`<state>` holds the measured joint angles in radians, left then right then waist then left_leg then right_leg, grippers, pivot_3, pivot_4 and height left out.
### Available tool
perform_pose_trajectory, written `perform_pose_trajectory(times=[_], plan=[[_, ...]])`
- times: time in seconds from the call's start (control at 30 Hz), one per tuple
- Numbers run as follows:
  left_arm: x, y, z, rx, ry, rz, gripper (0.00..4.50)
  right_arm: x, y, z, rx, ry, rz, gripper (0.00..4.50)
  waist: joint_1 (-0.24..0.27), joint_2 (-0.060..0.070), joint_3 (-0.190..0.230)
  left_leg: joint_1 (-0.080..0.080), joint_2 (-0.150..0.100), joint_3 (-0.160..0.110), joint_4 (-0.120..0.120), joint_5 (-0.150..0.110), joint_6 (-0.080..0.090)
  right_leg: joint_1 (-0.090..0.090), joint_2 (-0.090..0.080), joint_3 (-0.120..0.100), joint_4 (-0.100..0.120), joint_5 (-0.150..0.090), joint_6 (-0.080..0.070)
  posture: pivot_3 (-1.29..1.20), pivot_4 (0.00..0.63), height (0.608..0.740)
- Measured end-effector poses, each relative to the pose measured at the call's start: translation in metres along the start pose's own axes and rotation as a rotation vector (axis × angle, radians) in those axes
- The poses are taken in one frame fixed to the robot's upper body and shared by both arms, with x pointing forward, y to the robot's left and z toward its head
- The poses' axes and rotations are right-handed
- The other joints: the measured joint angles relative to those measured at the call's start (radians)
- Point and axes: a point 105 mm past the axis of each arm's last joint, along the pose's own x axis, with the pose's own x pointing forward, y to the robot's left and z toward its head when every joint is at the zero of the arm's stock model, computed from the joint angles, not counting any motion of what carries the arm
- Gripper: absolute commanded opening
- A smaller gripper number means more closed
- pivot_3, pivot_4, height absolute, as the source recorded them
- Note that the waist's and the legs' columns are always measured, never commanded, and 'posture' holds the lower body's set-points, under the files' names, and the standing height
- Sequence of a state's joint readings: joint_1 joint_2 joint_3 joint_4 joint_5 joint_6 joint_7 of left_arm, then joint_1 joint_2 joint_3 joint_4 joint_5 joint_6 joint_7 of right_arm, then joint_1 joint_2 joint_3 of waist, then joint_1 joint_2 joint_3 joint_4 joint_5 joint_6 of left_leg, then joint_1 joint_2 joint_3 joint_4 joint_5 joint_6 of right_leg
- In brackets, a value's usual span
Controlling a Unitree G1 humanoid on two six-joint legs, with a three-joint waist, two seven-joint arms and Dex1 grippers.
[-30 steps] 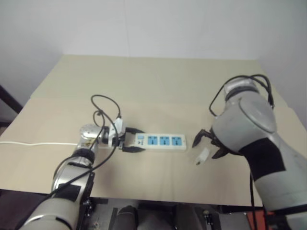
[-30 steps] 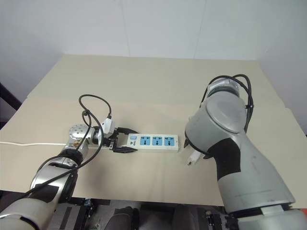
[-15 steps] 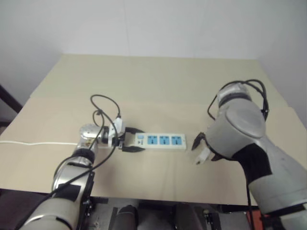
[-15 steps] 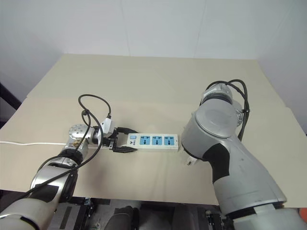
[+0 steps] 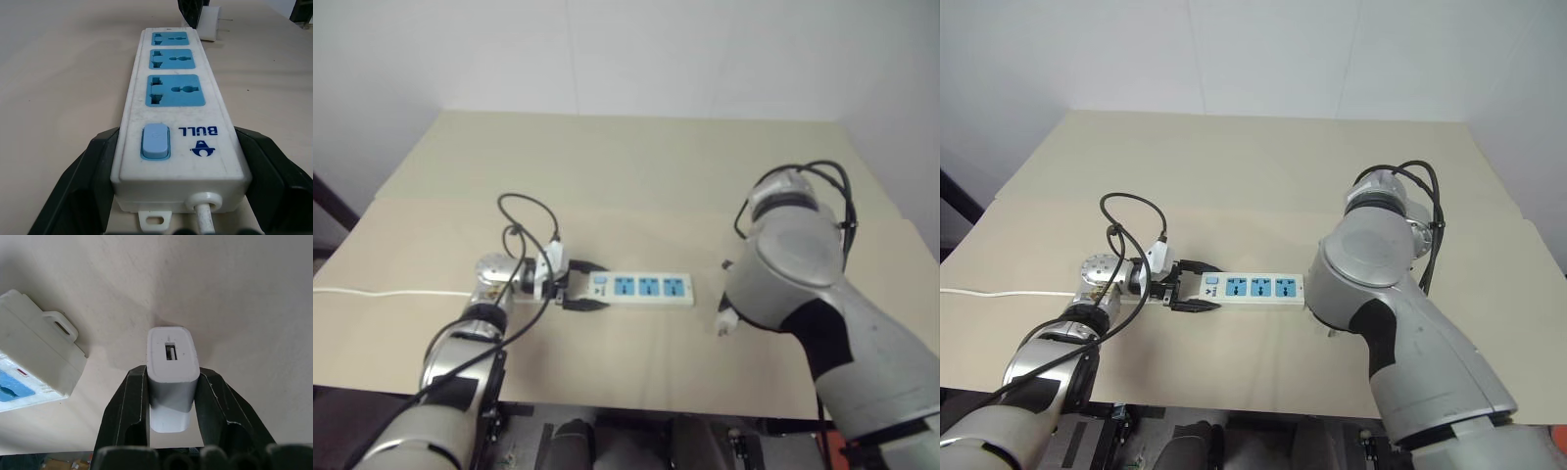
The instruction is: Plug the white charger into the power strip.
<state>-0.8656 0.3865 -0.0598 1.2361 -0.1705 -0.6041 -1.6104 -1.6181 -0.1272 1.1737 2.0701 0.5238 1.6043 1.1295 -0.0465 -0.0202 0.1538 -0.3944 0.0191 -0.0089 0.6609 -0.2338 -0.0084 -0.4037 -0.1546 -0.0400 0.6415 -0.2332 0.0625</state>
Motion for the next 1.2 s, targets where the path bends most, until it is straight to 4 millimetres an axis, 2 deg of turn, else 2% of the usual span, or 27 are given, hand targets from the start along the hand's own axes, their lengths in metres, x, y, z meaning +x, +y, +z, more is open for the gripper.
perform_pose_trajectory(times=[0.17,0.23,0.37,0.43,0.53,0.63,0.73,0.83,0.9,0.93,1.0,1.07,1.2], plan=[[0.001,0.0,0.0,0.003,0.0,-0.001,3.27,-0.008,0.006,0.003,-0.044,-0.044,-0.054,1.1,0.001,0.0,0.0,-0.001,0.0,-0.001,0.0,0.0,0.0,-0.001,0.0,0.0,0.0,0.0,0.0,0.0,0.15,0.74],[0.0,0.0,0.001,0.004,-0.002,0.002,3.27,-0.026,0.012,0.009,-0.058,-0.106,-0.029,1.1,0.0,0.0,0.0,-0.002,0.0,-0.002,0.0,0.0,0.0,-0.002,0.0,0.0,0.001,0.0,0.0,0.0,0.15,0.74],[0.002,0.0,0.001,0.005,-0.003,-0.001,3.27,-0.076,0.018,0.025,-0.103,-0.295,0.001,1.1,0.002,0.001,0.0,-0.003,-0.001,-0.004,0.001,0.0,0.0,-0.002,0.0,-0.001,0.001,0.0,0.0,0.0,0.15,0.74],[0.003,0.0,0.001,0.005,-0.005,-0.003,3.27,-0.088,0.012,0.036,-0.152,-0.359,0.042,1.1,0.004,0.0,0.0,-0.003,-0.002,-0.006,0.001,0.0,0.0,0.0,0.0,-0.001,0.0,0.0,0.001,0.0,0.15,0.74],[0.003,0.0,0.001,0.006,-0.006,-0.003,3.27,-0.1,-0.009,0.058,-0.211,-0.467,0.118,1.1,0.006,0.0,0.001,-0.003,-0.002,-0.006,0.001,0.0,0.0,0.0,0.0,-0.001,-0.001,0.0,0.001,0.0,0.15,0.74],[0.0,0.001,0.001,0.007,-0.001,0.003,3.27,-0.114,-0.024,0.082,-0.302,-0.64,0.215,1.1,0.001,0.0,0.001,-0.002,-0.002,-0.004,0.0,0.0,0.0,0.0,0.0,-0.001,-0.001,0.0,0.001,0.0,0.15,0.74],[-0.003,0.001,0.001,0.007,0.006,0.007,3.27,-0.128,-0.025,0.109,-0.479,-0.886,0.307,1.1,-0.005,0.001,0.001,0.001,-0.001,-0.003,0.0,0.0,0.0,0.003,0.0,0.0,-0.002,0.0,0.001,0.0,0.15,0.74],[-0.003,0.001,0.0,0.007,0.007,0.007,3.27,-0.116,-0.025,0.131,-0.697,-1.202,0.384,1.1,-0.008,0.0,0.001,0.009,0.0,-0.002,-0.003,0.0,0.0,0.015,0.001,-0.002,-0.012,0.0,0.003,0.0,0.15,0.74],[-0.003,0.001,0.0,0.007,0.007,0.01,3.27,-0.095,-0.022,0.131,-0.826,-1.436,0.41,1.1,-0.015,0.001,0.002,0.009,0.0,-0.002,-0.003,0.0,0.0,0.016,0.001,-0.001,-0.012,0.0,0.004,0.0,0.15,0.74],[-0.005,0.001,0.0,0.007,0.009,0.013,3.27,-0.086,-0.017,0.125,-0.887,-1.558,0.422,1.1,-0.021,0.004,0.003,0.009,0.0,-0.002,-0.003,0.0,0.0,0.016,0.001,-0.001,-0.013,0.001,0.005,0.0,0.15,0.74],[-0.006,0.002,0.0,0.008,0.009,0.016,3.27,-0.078,-0.006,0.111,-0.987,-1.691,0.453,1.1,-0.024,0.009,0.006,0.008,0.0,-0.001,-0.003,0.0,0.0,0.015,0.001,0.0,-0.013,0.001,0.005,0.0,0.15,0.74],[-0.006,0.002,0.0,0.008,0.008,0.017,3.27,-0.086,0.003,0.097,-1.082,-1.77,0.537,1.1,-0.023,0.01,0.007,0.008,0.0,-0.001,-0.003,0.0,0.0,0.015,0.001,0.0,-0.013,0.001,0.005,0.0,0.15,0.74],[-0.006,0.002,0.0,0.008,0.008,0.018,3.27,-0.123,0.012,0.084,-1.142,-1.876,0.713,1.1,-0.021,0.01,0.007,0.009,0.001,-0.001,-0.003,0.0,0.0,0.016,0.001,0.0,-0.013,0.001,0.005,0.0,0.15,0.74]])
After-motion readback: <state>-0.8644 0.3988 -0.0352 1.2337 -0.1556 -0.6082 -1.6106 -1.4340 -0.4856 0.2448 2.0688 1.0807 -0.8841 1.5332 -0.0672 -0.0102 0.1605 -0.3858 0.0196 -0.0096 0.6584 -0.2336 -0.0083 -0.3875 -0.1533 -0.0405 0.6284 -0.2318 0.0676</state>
